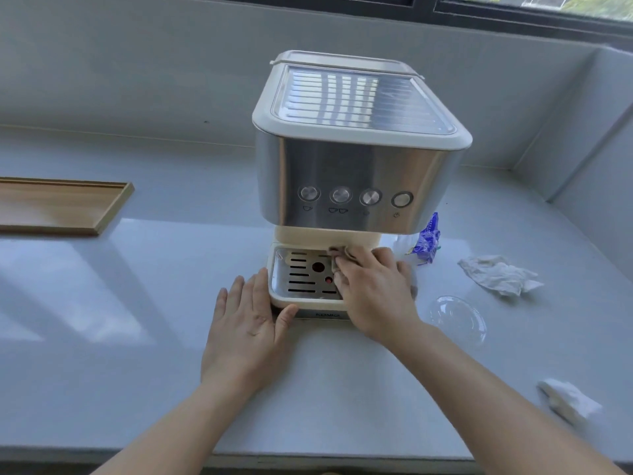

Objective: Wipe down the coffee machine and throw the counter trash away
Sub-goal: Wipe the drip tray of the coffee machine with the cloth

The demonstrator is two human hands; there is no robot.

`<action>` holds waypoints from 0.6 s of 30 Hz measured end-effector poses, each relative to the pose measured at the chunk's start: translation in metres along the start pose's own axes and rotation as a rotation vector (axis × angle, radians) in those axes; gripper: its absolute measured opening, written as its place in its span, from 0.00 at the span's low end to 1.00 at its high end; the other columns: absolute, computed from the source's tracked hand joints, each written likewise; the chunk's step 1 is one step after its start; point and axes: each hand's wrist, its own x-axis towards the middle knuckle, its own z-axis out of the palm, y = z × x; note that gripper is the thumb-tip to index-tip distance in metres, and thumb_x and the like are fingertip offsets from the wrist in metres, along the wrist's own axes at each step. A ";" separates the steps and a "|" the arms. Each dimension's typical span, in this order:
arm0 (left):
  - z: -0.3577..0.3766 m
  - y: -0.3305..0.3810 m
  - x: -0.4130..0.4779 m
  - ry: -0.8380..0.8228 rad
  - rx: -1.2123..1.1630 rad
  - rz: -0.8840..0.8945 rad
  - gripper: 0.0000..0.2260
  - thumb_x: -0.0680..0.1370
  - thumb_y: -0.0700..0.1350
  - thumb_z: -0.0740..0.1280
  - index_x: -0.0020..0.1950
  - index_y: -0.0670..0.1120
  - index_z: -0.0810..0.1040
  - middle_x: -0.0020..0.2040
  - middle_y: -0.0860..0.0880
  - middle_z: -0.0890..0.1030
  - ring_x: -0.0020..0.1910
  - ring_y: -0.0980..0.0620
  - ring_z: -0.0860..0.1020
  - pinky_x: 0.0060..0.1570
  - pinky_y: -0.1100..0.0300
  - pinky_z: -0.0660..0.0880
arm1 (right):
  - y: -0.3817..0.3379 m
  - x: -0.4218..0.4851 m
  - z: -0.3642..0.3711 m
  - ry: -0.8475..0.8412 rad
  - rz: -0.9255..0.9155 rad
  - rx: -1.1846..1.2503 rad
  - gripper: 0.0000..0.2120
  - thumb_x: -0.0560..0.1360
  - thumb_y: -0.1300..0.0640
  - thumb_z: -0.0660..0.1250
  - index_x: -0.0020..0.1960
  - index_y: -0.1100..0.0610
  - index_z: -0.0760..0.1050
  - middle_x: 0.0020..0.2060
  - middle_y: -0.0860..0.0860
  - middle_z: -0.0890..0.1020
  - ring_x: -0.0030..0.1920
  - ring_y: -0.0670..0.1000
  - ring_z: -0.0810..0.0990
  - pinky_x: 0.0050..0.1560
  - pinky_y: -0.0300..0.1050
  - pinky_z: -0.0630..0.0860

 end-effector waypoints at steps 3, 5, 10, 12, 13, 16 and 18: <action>-0.001 -0.001 0.001 -0.008 0.002 0.013 0.35 0.77 0.67 0.41 0.78 0.49 0.50 0.77 0.51 0.62 0.78 0.47 0.52 0.77 0.49 0.47 | 0.006 -0.006 -0.013 -0.094 -0.151 0.108 0.13 0.80 0.48 0.59 0.61 0.46 0.77 0.62 0.40 0.76 0.60 0.53 0.71 0.58 0.52 0.70; -0.002 0.000 0.000 -0.010 -0.004 0.017 0.35 0.77 0.67 0.41 0.78 0.48 0.49 0.77 0.51 0.61 0.78 0.47 0.52 0.77 0.49 0.47 | 0.020 0.003 -0.033 -0.121 -0.127 0.239 0.09 0.79 0.56 0.64 0.55 0.52 0.82 0.51 0.43 0.82 0.54 0.50 0.77 0.55 0.48 0.73; -0.003 0.000 0.000 -0.006 -0.020 0.012 0.34 0.77 0.67 0.41 0.78 0.50 0.49 0.77 0.52 0.62 0.78 0.47 0.52 0.77 0.49 0.47 | 0.031 -0.002 -0.067 0.129 0.207 0.973 0.04 0.76 0.59 0.67 0.45 0.60 0.77 0.31 0.58 0.80 0.30 0.59 0.80 0.30 0.47 0.79; -0.002 0.000 0.000 0.004 -0.016 0.017 0.34 0.77 0.67 0.42 0.78 0.50 0.49 0.76 0.52 0.62 0.78 0.47 0.53 0.77 0.49 0.47 | 0.027 -0.007 -0.060 0.172 0.237 1.199 0.07 0.78 0.59 0.67 0.45 0.62 0.72 0.34 0.66 0.75 0.30 0.65 0.78 0.27 0.56 0.77; -0.002 0.000 0.000 0.005 -0.015 0.015 0.34 0.77 0.67 0.42 0.78 0.50 0.49 0.76 0.52 0.62 0.78 0.47 0.53 0.77 0.49 0.47 | 0.028 -0.011 -0.051 0.136 0.230 1.145 0.05 0.78 0.60 0.67 0.47 0.60 0.73 0.39 0.65 0.77 0.37 0.64 0.79 0.35 0.59 0.78; 0.000 0.000 0.000 0.013 -0.014 0.006 0.34 0.77 0.67 0.42 0.78 0.51 0.49 0.76 0.52 0.62 0.78 0.48 0.53 0.77 0.50 0.47 | 0.031 -0.032 -0.020 0.031 0.013 0.489 0.18 0.75 0.52 0.71 0.64 0.52 0.76 0.65 0.52 0.75 0.64 0.54 0.70 0.66 0.51 0.68; 0.002 -0.002 0.000 0.021 -0.017 -0.001 0.34 0.77 0.68 0.42 0.78 0.51 0.49 0.76 0.52 0.63 0.78 0.48 0.53 0.77 0.50 0.47 | 0.029 -0.039 -0.009 0.099 -0.157 0.312 0.21 0.75 0.45 0.68 0.65 0.52 0.76 0.67 0.50 0.74 0.66 0.56 0.68 0.69 0.50 0.66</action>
